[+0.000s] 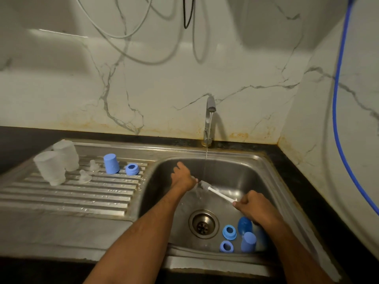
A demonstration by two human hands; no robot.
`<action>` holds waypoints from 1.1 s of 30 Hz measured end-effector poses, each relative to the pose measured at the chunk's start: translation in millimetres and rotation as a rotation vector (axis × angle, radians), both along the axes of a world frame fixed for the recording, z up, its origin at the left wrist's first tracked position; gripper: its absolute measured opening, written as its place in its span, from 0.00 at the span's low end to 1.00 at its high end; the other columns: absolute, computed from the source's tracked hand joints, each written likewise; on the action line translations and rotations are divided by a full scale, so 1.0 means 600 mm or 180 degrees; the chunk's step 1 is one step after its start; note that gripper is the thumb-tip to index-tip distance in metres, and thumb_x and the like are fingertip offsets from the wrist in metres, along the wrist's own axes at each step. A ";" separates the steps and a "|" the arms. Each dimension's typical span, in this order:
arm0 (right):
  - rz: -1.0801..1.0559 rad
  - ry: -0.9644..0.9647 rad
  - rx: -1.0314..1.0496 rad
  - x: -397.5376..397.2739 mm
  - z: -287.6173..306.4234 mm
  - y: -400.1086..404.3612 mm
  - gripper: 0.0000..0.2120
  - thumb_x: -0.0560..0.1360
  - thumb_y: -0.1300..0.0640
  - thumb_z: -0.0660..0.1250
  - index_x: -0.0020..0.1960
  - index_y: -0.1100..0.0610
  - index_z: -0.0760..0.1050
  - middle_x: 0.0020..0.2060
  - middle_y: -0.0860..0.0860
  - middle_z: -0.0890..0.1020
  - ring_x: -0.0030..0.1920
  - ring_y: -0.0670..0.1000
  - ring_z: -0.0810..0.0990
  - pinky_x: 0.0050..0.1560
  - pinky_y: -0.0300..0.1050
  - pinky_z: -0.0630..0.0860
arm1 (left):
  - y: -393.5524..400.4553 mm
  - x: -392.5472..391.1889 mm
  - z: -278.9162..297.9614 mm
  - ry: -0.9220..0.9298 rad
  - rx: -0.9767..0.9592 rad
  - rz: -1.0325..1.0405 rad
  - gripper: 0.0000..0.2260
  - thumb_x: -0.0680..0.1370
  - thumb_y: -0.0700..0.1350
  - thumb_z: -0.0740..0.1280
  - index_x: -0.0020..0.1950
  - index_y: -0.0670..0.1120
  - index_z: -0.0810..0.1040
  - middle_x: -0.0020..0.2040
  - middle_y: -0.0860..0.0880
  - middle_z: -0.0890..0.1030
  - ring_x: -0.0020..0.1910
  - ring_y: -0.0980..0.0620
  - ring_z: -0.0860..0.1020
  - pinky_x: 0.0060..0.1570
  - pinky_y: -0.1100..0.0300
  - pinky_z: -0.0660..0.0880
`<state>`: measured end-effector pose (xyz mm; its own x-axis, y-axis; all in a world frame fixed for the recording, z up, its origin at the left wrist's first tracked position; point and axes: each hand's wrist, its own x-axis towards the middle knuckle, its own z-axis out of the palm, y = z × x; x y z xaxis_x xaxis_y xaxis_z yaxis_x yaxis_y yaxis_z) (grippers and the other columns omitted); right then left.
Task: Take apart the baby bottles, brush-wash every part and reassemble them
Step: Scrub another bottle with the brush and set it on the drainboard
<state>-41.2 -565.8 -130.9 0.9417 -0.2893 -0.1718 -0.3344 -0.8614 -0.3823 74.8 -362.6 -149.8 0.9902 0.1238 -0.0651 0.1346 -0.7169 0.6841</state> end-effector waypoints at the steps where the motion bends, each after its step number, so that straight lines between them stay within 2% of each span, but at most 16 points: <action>1: 0.0007 0.0024 -0.0059 -0.002 0.003 0.004 0.18 0.78 0.42 0.69 0.37 0.55 0.80 0.33 0.51 0.82 0.35 0.49 0.82 0.42 0.47 0.81 | 0.000 -0.003 0.007 0.0013 0.0018 0.0029 0.38 0.74 0.46 0.76 0.76 0.43 0.56 0.73 0.40 0.65 0.71 0.38 0.67 0.66 0.46 0.72; 4: -0.0034 -0.0060 -0.0150 -0.004 0.019 0.020 0.18 0.78 0.42 0.69 0.37 0.53 0.79 0.33 0.50 0.82 0.35 0.48 0.81 0.42 0.46 0.81 | 0.016 -0.009 0.029 -0.0088 0.0085 0.0130 0.37 0.72 0.43 0.77 0.74 0.44 0.61 0.71 0.42 0.68 0.70 0.39 0.69 0.66 0.45 0.73; 8: -0.0049 -0.0205 -0.0010 -0.016 0.028 0.042 0.20 0.78 0.40 0.69 0.37 0.55 0.81 0.33 0.51 0.83 0.36 0.50 0.83 0.44 0.50 0.82 | 0.062 -0.022 0.056 -0.0354 0.0097 0.0235 0.32 0.66 0.46 0.82 0.65 0.46 0.70 0.63 0.44 0.77 0.65 0.42 0.75 0.65 0.46 0.74; 12: 0.0033 -0.0362 0.0244 -0.043 0.032 0.074 0.21 0.79 0.42 0.68 0.37 0.57 0.81 0.29 0.51 0.82 0.33 0.51 0.82 0.38 0.46 0.78 | 0.099 -0.044 0.082 -0.0583 -0.0013 0.0261 0.30 0.67 0.48 0.81 0.64 0.46 0.72 0.62 0.45 0.78 0.63 0.45 0.76 0.60 0.53 0.75; 15: 0.0077 -0.0552 0.0498 -0.059 0.042 0.104 0.18 0.80 0.43 0.67 0.40 0.56 0.83 0.30 0.52 0.82 0.33 0.52 0.82 0.38 0.47 0.79 | 0.128 -0.067 0.103 -0.0758 -0.0202 0.0310 0.30 0.69 0.49 0.80 0.67 0.46 0.72 0.65 0.44 0.77 0.65 0.45 0.75 0.62 0.52 0.74; 17: 0.0109 -0.0772 0.0596 -0.067 0.050 0.128 0.20 0.79 0.41 0.67 0.38 0.55 0.81 0.28 0.51 0.81 0.32 0.53 0.81 0.38 0.51 0.80 | 0.161 -0.087 0.114 -0.0931 -0.0454 0.0400 0.31 0.69 0.47 0.81 0.67 0.46 0.70 0.64 0.44 0.77 0.65 0.45 0.75 0.62 0.50 0.76; 19: 0.0154 -0.0968 0.0587 -0.077 0.055 0.155 0.20 0.78 0.39 0.67 0.37 0.54 0.81 0.26 0.49 0.80 0.31 0.52 0.80 0.37 0.51 0.80 | 0.201 -0.105 0.120 -0.1167 -0.0653 0.0485 0.31 0.67 0.45 0.82 0.65 0.46 0.70 0.62 0.45 0.78 0.61 0.45 0.77 0.60 0.50 0.77; 22: 0.0252 -0.1191 0.0623 -0.087 0.066 0.193 0.20 0.78 0.39 0.66 0.36 0.52 0.81 0.25 0.48 0.79 0.30 0.52 0.79 0.34 0.50 0.78 | 0.256 -0.131 0.123 -0.1454 -0.0786 0.0518 0.31 0.67 0.44 0.82 0.65 0.45 0.73 0.57 0.49 0.78 0.55 0.51 0.76 0.54 0.57 0.77; 24: 0.0289 -0.1251 0.0605 -0.092 0.071 0.219 0.19 0.79 0.39 0.66 0.37 0.52 0.81 0.26 0.48 0.79 0.31 0.52 0.80 0.34 0.49 0.77 | 0.294 -0.148 0.122 -0.1555 -0.0760 0.0579 0.30 0.67 0.44 0.82 0.65 0.46 0.74 0.58 0.49 0.78 0.54 0.52 0.75 0.53 0.59 0.76; 27: 0.0398 -0.1250 0.0632 -0.103 0.072 0.255 0.20 0.79 0.40 0.66 0.37 0.53 0.81 0.29 0.49 0.80 0.33 0.52 0.80 0.34 0.46 0.73 | 0.347 -0.170 0.108 -0.1432 -0.0818 0.0778 0.29 0.69 0.43 0.81 0.66 0.46 0.74 0.62 0.46 0.78 0.57 0.50 0.76 0.54 0.57 0.76; 29: 0.0432 -0.1262 0.0654 -0.110 0.071 0.275 0.20 0.80 0.41 0.66 0.38 0.54 0.82 0.31 0.49 0.82 0.35 0.51 0.81 0.36 0.47 0.75 | 0.379 -0.179 0.100 -0.1359 -0.0866 0.0851 0.29 0.69 0.40 0.80 0.67 0.45 0.73 0.62 0.45 0.78 0.56 0.52 0.75 0.53 0.59 0.73; 33: 0.0417 -0.1318 0.0653 -0.111 0.071 0.300 0.19 0.80 0.40 0.66 0.39 0.53 0.82 0.31 0.48 0.82 0.35 0.50 0.81 0.36 0.46 0.74 | 0.420 -0.178 0.096 -0.1297 -0.0763 0.0898 0.28 0.69 0.39 0.80 0.66 0.43 0.73 0.62 0.44 0.79 0.60 0.46 0.78 0.57 0.54 0.75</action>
<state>-107.7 -385.7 -88.1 0.9692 -0.1629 0.1845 -0.0116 -0.7790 -0.6269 -31.8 -110.5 -92.3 0.8716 0.4170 0.2576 -0.0108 -0.5090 0.8607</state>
